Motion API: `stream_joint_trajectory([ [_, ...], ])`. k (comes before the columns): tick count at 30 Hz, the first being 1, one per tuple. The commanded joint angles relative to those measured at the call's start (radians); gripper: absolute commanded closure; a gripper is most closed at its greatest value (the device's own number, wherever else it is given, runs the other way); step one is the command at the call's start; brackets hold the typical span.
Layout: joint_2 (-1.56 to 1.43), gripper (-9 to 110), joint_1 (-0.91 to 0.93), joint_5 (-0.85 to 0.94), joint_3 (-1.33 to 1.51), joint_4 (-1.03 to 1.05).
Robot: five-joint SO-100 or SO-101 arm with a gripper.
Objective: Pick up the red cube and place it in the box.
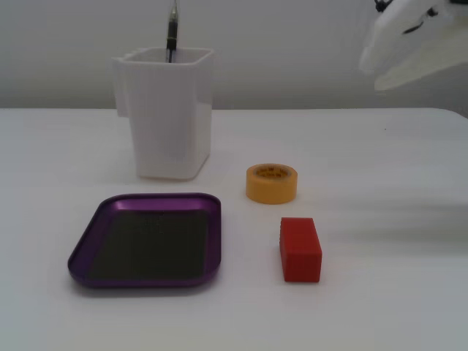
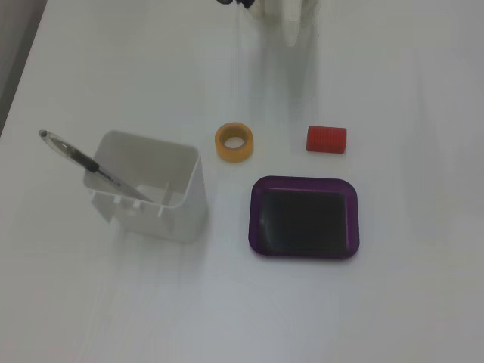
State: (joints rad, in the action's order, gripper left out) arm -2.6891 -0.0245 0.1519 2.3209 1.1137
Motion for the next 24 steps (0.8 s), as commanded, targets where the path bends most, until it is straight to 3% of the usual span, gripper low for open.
stream_joint_trajectory([
  [1,0.357,95,-0.006,0.009,-0.342,0.095],
  [12,1.005,86,-0.15,-0.118,-0.905,0.311],
  [24,1.27,85,-0.198,-0.198,-0.979,0.304],
])
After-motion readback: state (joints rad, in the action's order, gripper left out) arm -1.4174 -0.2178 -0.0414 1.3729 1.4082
